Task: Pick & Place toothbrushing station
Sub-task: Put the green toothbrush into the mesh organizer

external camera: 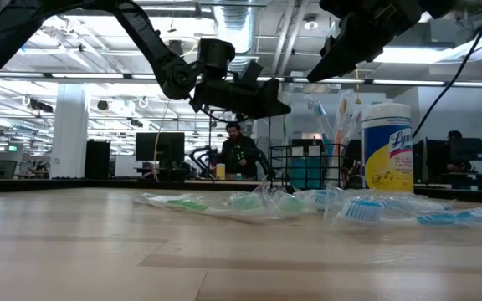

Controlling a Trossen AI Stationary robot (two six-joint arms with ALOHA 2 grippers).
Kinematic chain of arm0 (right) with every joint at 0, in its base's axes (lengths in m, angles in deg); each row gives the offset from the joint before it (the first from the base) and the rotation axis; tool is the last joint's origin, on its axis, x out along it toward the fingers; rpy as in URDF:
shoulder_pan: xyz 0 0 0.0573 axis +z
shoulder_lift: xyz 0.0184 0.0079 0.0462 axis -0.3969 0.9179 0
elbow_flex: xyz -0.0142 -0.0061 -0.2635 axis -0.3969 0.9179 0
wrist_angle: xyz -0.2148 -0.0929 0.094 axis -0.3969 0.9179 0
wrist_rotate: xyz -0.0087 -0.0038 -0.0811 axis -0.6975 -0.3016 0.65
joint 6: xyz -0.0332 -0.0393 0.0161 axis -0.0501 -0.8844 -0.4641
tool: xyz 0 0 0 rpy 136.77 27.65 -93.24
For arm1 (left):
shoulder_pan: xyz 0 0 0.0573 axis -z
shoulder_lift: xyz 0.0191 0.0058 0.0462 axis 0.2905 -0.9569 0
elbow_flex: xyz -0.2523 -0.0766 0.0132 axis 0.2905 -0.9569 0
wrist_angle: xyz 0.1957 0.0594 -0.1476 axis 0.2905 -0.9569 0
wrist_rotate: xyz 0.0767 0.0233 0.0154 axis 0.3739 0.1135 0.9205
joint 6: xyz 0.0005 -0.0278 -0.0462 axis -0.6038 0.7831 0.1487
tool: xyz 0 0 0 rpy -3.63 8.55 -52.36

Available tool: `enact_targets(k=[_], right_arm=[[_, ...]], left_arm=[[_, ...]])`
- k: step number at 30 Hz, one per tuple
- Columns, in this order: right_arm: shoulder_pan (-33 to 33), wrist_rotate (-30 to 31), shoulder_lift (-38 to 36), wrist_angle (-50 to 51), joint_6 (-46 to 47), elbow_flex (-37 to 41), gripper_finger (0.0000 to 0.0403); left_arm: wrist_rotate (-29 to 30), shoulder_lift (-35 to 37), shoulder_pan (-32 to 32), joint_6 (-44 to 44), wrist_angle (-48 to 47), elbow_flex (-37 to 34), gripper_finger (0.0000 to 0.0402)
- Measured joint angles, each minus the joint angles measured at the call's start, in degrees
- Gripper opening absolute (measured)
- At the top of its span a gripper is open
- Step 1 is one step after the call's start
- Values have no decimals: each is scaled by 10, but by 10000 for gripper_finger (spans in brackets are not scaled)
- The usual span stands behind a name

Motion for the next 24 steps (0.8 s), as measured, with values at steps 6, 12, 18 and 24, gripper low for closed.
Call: enact_targets(k=[6,12,18,24], right_arm=[[0,0,0,-1,0,0,102],[0,0,0,-6,-1,0,102],[0,0,0,-7,-1,0,102],[0,0,3,-6,0,0,102]], left_arm=[[0,-9,2,0,2,0,7],[1,-22,2,5,11,0,13],[1,-37,2,6,22,0,16],[2,-39,2,6,26,0,30]])
